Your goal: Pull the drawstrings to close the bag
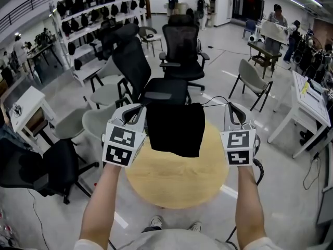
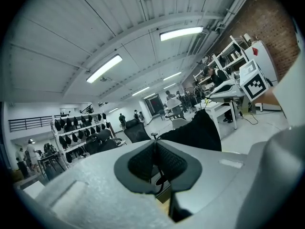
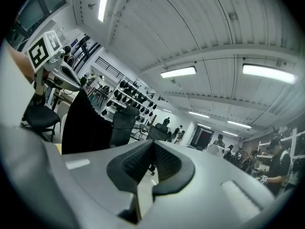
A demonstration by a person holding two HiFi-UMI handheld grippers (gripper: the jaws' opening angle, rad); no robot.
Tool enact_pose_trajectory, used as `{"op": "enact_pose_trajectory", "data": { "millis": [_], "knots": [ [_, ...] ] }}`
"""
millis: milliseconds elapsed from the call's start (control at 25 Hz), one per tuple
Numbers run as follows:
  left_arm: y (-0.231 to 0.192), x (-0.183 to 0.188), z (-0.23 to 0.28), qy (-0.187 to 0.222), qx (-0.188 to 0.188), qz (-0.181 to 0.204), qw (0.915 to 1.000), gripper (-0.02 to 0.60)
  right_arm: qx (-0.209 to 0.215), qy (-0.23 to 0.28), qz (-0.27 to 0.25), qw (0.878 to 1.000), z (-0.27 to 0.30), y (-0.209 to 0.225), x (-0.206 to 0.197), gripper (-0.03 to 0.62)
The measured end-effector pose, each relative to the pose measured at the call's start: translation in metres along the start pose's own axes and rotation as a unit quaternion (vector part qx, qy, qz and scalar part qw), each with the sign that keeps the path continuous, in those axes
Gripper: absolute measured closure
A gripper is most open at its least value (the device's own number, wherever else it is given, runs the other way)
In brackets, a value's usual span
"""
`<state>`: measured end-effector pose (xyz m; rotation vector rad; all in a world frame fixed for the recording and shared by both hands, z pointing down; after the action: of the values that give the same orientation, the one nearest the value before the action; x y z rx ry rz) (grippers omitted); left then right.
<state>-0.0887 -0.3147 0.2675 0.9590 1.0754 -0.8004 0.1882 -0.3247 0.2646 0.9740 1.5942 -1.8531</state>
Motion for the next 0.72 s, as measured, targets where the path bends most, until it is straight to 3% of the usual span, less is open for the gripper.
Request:
{"op": "enact_pose_trajectory", "data": {
  "millis": [720],
  "knots": [
    [-0.028,-0.020,0.000,-0.015,0.058,-0.034,0.9976,0.571,-0.030,-0.046,0.003,0.998,0.000,0.012,-0.024,0.588]
  ]
}}
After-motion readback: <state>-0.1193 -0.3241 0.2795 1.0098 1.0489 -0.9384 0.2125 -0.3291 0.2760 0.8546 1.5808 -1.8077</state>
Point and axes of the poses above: the fingertips, and each gripper's own axes: z forward along the fingers, y to its right, x out of its top, the point moved 3 cm from there along -z, backward along the fingers, and after that the axes turned 9 degrees about -z, right-handed, at the moved point
